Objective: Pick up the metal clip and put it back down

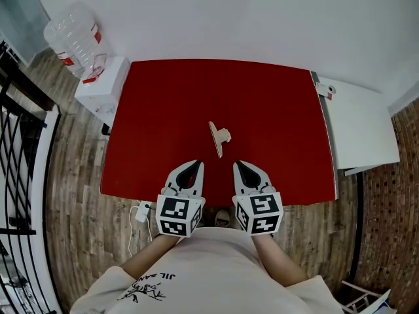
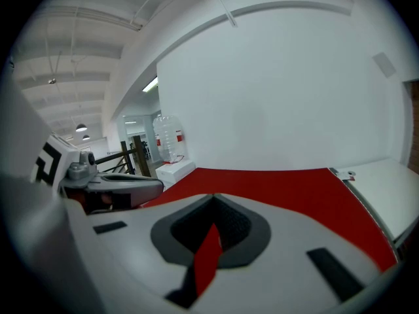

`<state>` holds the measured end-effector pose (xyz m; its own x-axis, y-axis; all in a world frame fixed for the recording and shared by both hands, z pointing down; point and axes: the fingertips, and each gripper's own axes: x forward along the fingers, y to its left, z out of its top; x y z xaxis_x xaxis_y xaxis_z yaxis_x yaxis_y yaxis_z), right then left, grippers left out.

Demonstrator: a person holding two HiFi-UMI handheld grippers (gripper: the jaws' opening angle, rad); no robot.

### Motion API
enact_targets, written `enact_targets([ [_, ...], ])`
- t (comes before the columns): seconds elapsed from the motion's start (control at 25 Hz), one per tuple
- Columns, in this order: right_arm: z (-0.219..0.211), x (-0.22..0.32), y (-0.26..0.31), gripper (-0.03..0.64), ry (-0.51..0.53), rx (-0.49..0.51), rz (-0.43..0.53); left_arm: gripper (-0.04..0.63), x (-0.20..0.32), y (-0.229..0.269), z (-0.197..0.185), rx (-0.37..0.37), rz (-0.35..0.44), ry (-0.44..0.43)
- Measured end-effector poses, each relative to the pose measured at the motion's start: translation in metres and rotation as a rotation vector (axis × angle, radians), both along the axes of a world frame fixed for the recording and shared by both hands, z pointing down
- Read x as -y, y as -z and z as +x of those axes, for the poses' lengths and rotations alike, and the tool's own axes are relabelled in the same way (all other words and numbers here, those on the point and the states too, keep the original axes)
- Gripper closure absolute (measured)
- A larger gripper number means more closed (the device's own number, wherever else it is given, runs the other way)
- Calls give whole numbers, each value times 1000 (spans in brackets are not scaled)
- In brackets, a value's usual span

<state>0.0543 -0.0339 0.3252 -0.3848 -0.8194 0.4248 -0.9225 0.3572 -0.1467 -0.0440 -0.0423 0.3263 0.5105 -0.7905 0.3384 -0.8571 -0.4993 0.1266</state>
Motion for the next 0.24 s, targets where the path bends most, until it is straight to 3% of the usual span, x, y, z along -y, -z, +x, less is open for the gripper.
enact_targets([
  [0.24, 6, 3, -2, 612, 1, -1, 1, 590, 3, -4, 2, 1, -13, -2],
])
